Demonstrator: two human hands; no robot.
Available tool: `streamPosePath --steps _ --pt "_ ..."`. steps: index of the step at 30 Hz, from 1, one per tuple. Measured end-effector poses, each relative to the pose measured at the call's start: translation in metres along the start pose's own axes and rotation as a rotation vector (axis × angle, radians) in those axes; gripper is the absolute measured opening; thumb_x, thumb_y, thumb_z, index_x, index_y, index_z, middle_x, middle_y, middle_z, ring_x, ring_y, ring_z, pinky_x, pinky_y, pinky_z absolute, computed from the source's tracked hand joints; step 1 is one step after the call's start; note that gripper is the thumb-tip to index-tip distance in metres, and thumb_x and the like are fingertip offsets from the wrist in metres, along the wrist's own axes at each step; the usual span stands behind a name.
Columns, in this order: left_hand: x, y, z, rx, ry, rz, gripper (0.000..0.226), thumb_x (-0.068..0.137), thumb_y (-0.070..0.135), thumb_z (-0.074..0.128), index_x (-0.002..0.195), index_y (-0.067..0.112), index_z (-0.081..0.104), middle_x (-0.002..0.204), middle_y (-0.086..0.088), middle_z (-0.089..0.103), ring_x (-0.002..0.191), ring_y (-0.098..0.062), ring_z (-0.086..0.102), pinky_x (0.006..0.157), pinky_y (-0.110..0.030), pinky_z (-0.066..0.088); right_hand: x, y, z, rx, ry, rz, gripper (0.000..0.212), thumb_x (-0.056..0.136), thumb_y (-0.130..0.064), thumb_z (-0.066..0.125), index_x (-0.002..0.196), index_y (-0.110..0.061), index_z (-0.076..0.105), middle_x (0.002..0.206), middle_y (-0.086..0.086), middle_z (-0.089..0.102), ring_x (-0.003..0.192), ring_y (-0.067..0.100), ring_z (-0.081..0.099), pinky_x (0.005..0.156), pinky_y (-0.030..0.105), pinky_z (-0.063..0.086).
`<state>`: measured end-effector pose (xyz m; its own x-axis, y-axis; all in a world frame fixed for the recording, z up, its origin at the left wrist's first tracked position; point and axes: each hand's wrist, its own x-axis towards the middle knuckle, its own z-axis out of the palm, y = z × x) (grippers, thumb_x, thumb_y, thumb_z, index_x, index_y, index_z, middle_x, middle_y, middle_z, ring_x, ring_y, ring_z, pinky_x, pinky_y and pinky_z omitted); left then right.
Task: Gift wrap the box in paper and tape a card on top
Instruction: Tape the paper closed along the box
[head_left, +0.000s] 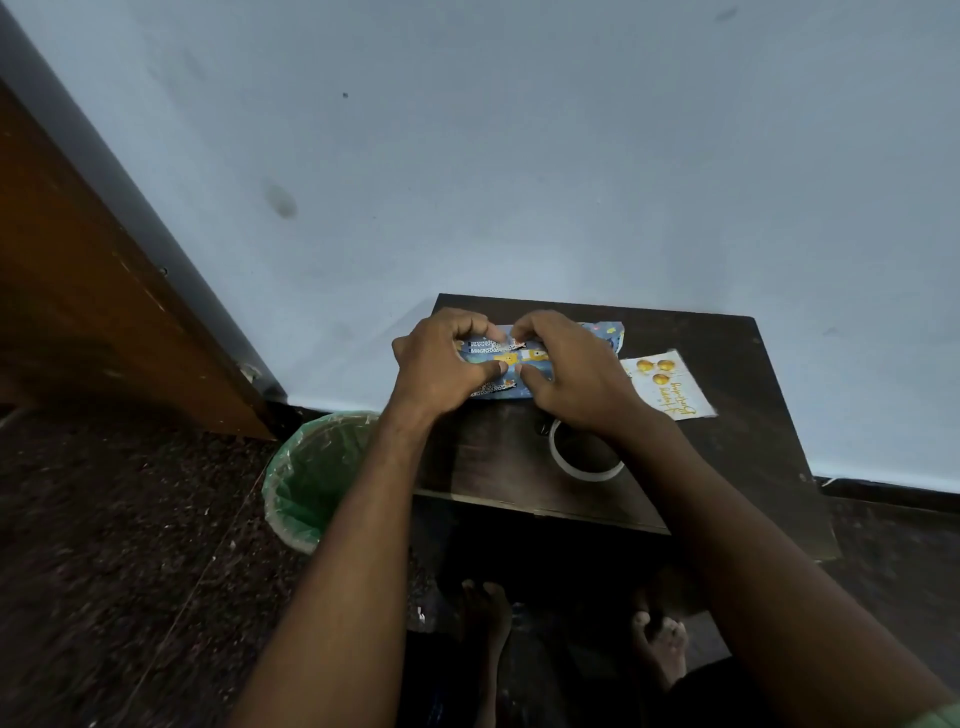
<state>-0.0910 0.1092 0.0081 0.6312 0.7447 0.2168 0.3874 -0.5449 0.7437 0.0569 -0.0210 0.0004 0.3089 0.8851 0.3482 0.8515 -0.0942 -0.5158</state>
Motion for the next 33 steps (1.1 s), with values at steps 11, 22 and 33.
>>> streamPosePath --steps 11,22,33 --pt "0.002 -0.001 -0.003 0.168 -0.026 0.032 0.039 0.071 0.039 0.097 0.104 0.042 0.077 0.143 0.014 0.057 0.136 -0.005 0.050 0.089 -0.029 0.017 -0.002 0.005 0.009 -0.051 0.011 -0.070 0.043 0.080 -0.013 0.069 0.121 -0.020 0.062 0.118 -0.001 0.059 0.103 0.019 0.057 0.080 0.038 0.049" --pt "0.004 -0.004 -0.003 0.203 -0.041 0.002 0.034 0.072 0.048 0.095 0.098 0.045 0.073 0.149 0.011 0.055 0.137 -0.010 0.050 0.095 -0.032 0.018 -0.002 0.004 0.010 -0.114 -0.013 -0.064 0.045 0.084 -0.012 0.069 0.128 -0.023 0.069 0.123 0.001 0.059 0.108 0.020 0.056 0.078 0.030 0.040" --pt "0.005 -0.012 -0.002 0.287 -0.008 0.017 0.082 0.076 0.059 0.089 0.149 0.037 0.058 0.167 0.006 0.042 0.153 -0.013 0.036 0.109 -0.037 0.020 0.000 0.001 0.011 -0.116 -0.007 -0.053 0.043 0.082 -0.012 0.068 0.124 -0.020 0.071 0.122 0.001 0.059 0.108 0.021 0.057 0.078 0.032 0.044"
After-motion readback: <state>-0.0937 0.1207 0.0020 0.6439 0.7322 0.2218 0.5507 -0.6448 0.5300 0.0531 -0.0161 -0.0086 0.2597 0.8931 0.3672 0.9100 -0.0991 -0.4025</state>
